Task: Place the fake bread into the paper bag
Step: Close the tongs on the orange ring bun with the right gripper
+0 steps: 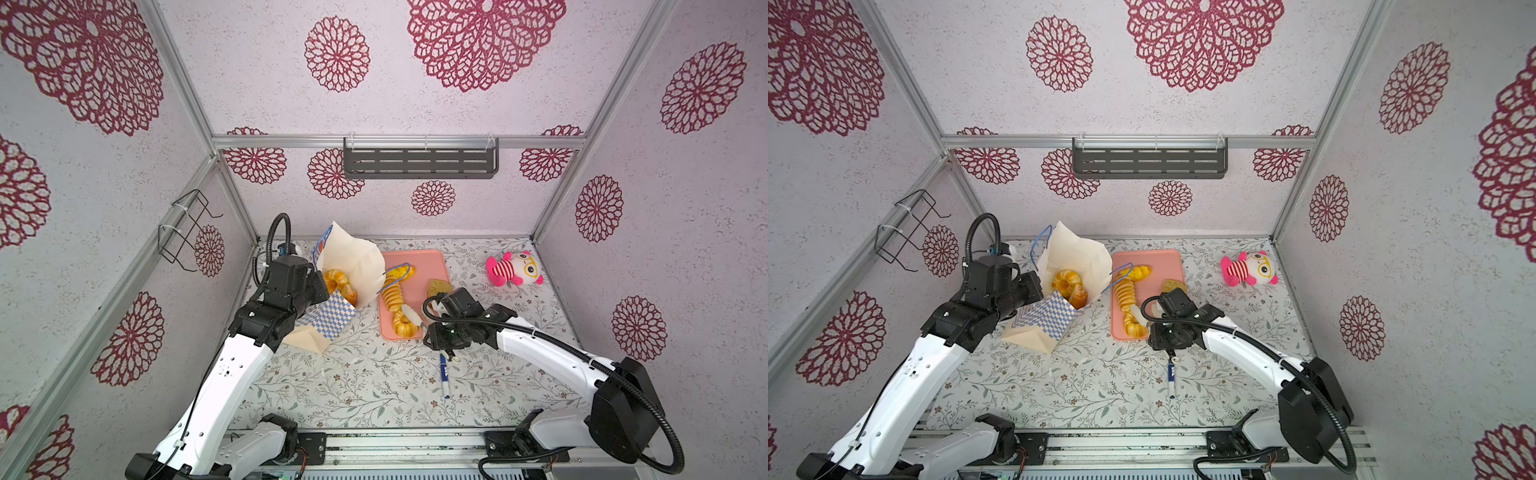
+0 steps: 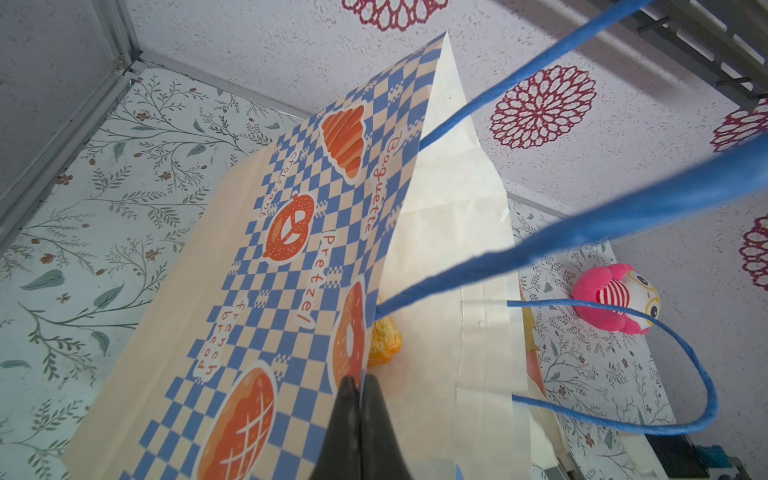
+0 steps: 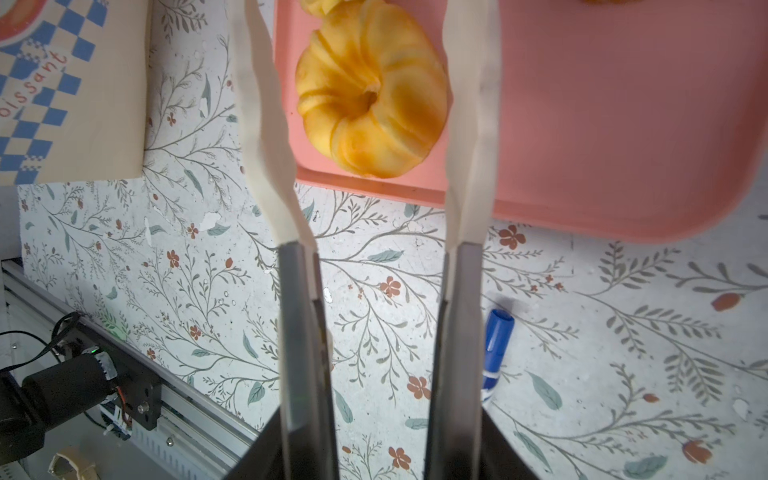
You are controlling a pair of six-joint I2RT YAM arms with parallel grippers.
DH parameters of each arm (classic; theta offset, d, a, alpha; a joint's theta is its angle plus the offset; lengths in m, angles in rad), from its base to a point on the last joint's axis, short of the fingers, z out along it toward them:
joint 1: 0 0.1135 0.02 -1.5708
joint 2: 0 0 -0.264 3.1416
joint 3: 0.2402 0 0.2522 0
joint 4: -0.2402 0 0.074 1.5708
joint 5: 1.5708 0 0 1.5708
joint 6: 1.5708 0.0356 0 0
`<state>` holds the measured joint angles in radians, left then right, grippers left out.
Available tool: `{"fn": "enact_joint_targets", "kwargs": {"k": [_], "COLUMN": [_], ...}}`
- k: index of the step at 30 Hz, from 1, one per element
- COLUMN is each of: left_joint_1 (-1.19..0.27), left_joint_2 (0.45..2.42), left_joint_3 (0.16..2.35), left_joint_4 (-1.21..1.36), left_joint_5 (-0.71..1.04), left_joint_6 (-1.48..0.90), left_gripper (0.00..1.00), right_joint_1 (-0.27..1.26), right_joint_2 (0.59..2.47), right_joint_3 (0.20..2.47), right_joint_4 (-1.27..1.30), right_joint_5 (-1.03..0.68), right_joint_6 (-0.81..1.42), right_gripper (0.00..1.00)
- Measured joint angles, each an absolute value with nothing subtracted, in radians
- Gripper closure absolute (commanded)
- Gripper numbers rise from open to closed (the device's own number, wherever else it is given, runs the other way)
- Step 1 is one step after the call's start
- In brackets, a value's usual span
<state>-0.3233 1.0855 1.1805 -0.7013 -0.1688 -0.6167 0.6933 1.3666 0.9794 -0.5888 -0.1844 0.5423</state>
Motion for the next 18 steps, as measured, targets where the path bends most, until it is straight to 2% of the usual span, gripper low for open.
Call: {"fn": "enact_joint_targets", "kwargs": {"k": [18], "left_joint_1": [-0.323], "left_joint_2": [1.069], "left_joint_3": [1.163], "left_joint_4": [-0.701], "left_joint_5": [-0.170], "left_joint_6": [-0.617], "left_gripper": [1.00], "right_joint_1": [0.685], "right_joint_2": [1.443], "right_joint_3": [0.969], "right_joint_4": [-0.584], "right_joint_5": [-0.200], "right_joint_6": [0.528], "right_gripper": [0.51]}}
